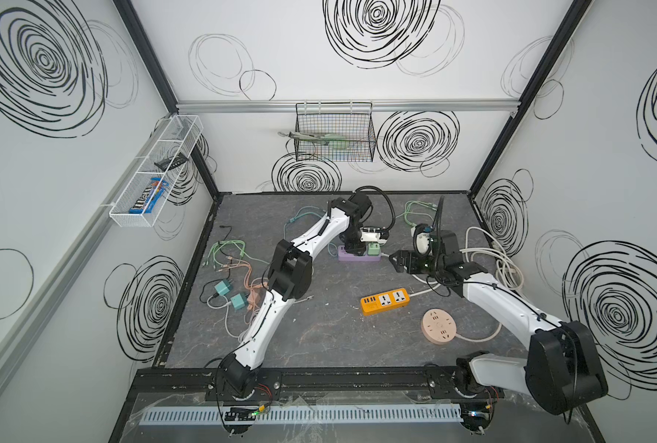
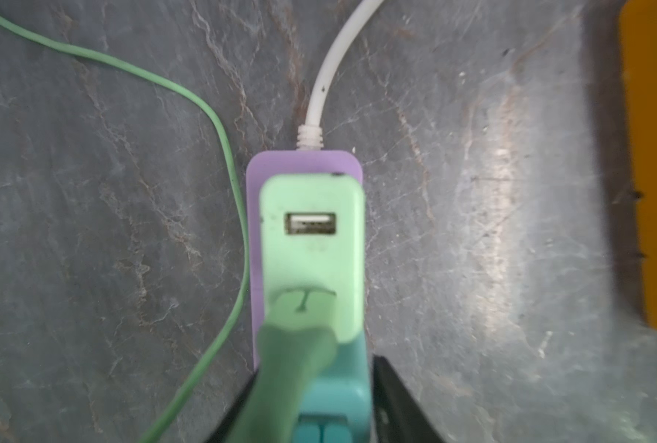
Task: Insert the plug
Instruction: 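Lower the teal charger prongs into the purple strip socket with the left gripper, then open the left gripper and lift it off the teal charger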
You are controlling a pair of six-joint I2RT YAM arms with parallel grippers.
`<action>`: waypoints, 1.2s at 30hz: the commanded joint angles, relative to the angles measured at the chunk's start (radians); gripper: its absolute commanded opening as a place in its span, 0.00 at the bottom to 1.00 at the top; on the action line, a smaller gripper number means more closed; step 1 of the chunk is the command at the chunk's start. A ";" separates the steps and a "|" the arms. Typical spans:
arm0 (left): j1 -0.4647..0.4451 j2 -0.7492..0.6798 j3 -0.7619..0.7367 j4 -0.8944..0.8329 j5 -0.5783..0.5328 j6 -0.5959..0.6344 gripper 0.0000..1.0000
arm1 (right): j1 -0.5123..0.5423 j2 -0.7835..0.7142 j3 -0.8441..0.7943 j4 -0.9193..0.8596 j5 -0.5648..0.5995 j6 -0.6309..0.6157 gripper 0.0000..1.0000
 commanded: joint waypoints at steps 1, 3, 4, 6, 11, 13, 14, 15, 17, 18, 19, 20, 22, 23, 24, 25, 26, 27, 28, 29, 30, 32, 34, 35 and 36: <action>0.017 -0.020 -0.059 0.019 0.047 0.003 0.66 | -0.004 -0.044 0.022 -0.014 0.008 0.010 0.97; 0.030 -0.093 -0.126 0.065 0.072 -0.004 0.72 | -0.005 -0.057 0.019 -0.013 0.010 0.010 0.97; 0.036 -0.135 -0.174 0.096 0.081 -0.008 0.75 | -0.003 -0.066 0.018 -0.014 0.011 0.010 0.97; 0.047 -0.210 -0.259 0.141 0.112 -0.004 0.81 | -0.004 -0.086 0.010 -0.012 0.012 0.008 0.97; 0.077 -0.371 -0.448 0.245 0.165 -0.040 0.96 | -0.004 -0.136 -0.027 0.016 0.014 0.001 0.97; 0.094 -0.425 -0.514 0.288 0.197 -0.066 0.96 | -0.003 -0.151 -0.032 0.022 0.014 0.001 0.97; 0.103 -0.449 -0.540 0.310 0.218 -0.084 0.96 | -0.004 -0.156 -0.034 0.026 0.013 0.001 0.97; 0.110 -0.479 -0.572 0.342 0.240 -0.107 0.96 | -0.003 -0.160 -0.038 0.034 0.009 0.001 0.98; 0.117 -0.541 -0.650 0.424 0.272 -0.154 0.96 | -0.004 -0.162 -0.044 0.050 0.010 0.008 0.97; 0.117 -0.578 -0.699 0.482 0.278 -0.182 0.96 | -0.003 -0.163 -0.045 0.056 0.014 0.014 0.97; 0.118 -0.615 -0.751 0.549 0.278 -0.218 0.96 | -0.004 -0.163 -0.052 0.072 0.014 0.023 0.97; 0.119 -0.647 -0.793 0.611 0.277 -0.254 0.96 | -0.004 -0.166 -0.062 0.095 0.011 0.027 0.97; 0.124 -0.713 -0.900 0.761 0.277 -0.368 0.96 | -0.003 -0.164 -0.088 0.156 -0.019 0.033 0.97; 0.128 -0.742 -0.939 0.817 0.284 -0.419 0.96 | -0.004 -0.157 -0.095 0.178 -0.032 0.044 0.97; 0.129 -0.776 -0.991 0.900 0.270 -0.488 0.96 | -0.003 -0.146 -0.100 0.199 -0.037 0.065 0.97; 0.127 -0.803 -1.042 0.981 0.238 -0.572 0.96 | -0.005 -0.134 -0.105 0.215 -0.042 0.090 0.99; 0.122 -0.823 -1.082 1.045 0.210 -0.634 0.96 | -0.005 -0.119 -0.109 0.232 -0.057 0.101 1.00; 0.121 -0.845 -1.123 1.093 0.204 -0.689 0.96 | -0.005 -0.100 -0.110 0.248 -0.072 0.116 0.98; 0.118 -0.860 -1.153 1.118 0.209 -0.716 0.96 | -0.004 -0.083 -0.111 0.258 -0.088 0.133 0.97; 0.112 -0.877 -1.189 1.149 0.184 -0.754 0.96 | -0.005 -0.060 -0.108 0.266 -0.107 0.152 0.95; 0.099 -0.894 -1.222 1.177 0.130 -0.786 0.96 | -0.005 -0.037 -0.101 0.264 -0.113 0.175 0.95; 0.072 -0.922 -1.271 1.212 0.028 -0.852 0.96 | -0.005 0.006 -0.089 0.255 -0.122 0.200 0.92; 0.060 -0.939 -1.306 1.227 -0.045 -0.975 0.98 | -0.006 0.049 -0.077 0.253 -0.140 0.204 0.86; 0.060 -0.945 -1.329 1.241 -0.058 -1.046 1.00 | -0.006 0.071 -0.073 0.254 -0.144 0.211 0.83; 0.061 -0.951 -1.358 1.259 -0.048 -1.104 0.98 | -0.007 0.092 -0.071 0.264 -0.158 0.213 0.80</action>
